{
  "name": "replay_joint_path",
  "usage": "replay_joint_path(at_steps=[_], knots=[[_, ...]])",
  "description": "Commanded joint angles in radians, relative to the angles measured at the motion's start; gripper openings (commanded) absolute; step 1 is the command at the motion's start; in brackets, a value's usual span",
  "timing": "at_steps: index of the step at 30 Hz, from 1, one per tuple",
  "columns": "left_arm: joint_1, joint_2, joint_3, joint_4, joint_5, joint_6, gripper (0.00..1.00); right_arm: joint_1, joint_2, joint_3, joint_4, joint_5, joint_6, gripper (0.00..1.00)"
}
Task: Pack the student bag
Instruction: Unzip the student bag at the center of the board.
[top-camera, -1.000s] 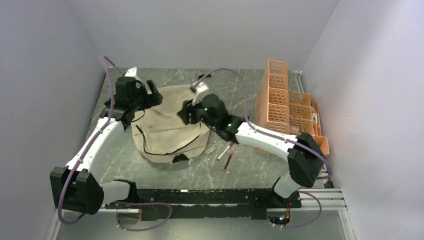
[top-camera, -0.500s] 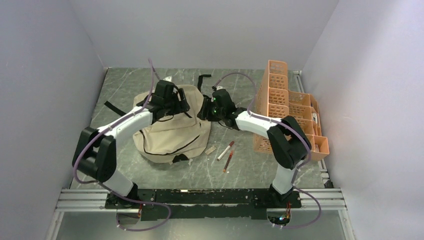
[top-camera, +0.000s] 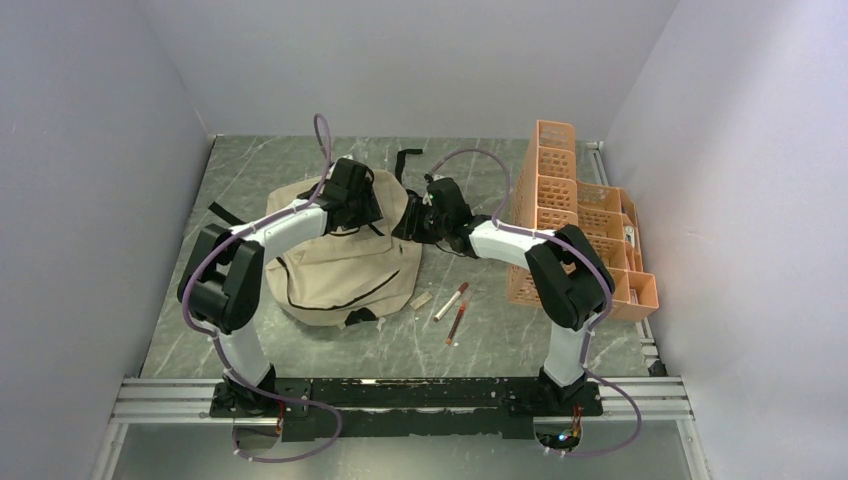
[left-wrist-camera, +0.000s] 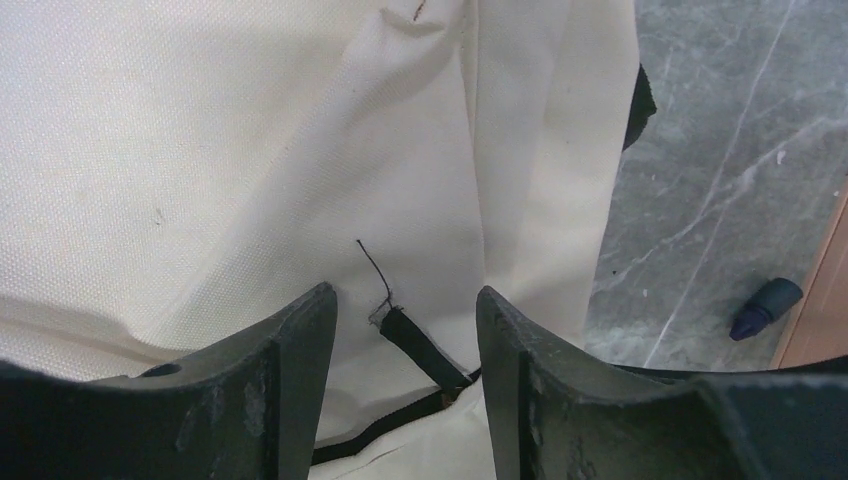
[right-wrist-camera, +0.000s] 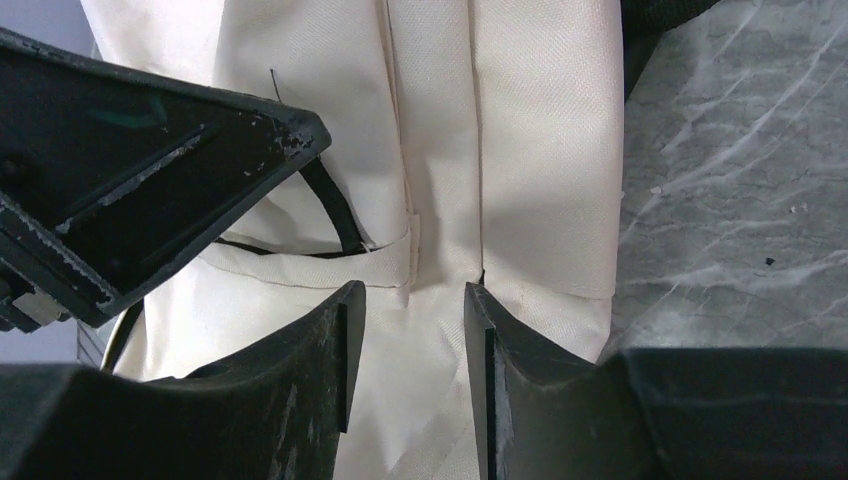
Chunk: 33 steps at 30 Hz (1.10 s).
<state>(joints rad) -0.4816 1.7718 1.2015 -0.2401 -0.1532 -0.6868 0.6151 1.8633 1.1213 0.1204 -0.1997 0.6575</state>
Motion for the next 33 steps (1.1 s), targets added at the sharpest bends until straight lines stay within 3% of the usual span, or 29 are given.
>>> replay_joint_path(at_steps=[1,10,22,30,33], knots=[[-0.005,0.023,0.051,-0.027,-0.030,-0.014,0.57,-0.005,0.000,-0.018,0.025,-0.015,0.007,0.44],[-0.025,0.030,0.021,-0.017,0.001,-0.035,0.48,-0.004,0.014,-0.020,0.025,-0.024,0.000,0.43],[-0.040,0.000,-0.033,-0.025,0.002,-0.059,0.53,-0.004,0.026,-0.031,0.030,-0.027,0.001,0.43],[-0.040,0.066,0.004,0.000,-0.009,-0.027,0.42,-0.005,0.027,-0.031,0.025,-0.026,0.000,0.43],[-0.039,0.079,0.004,0.019,-0.007,-0.004,0.28,-0.003,0.028,-0.033,0.024,-0.027,0.003,0.43]])
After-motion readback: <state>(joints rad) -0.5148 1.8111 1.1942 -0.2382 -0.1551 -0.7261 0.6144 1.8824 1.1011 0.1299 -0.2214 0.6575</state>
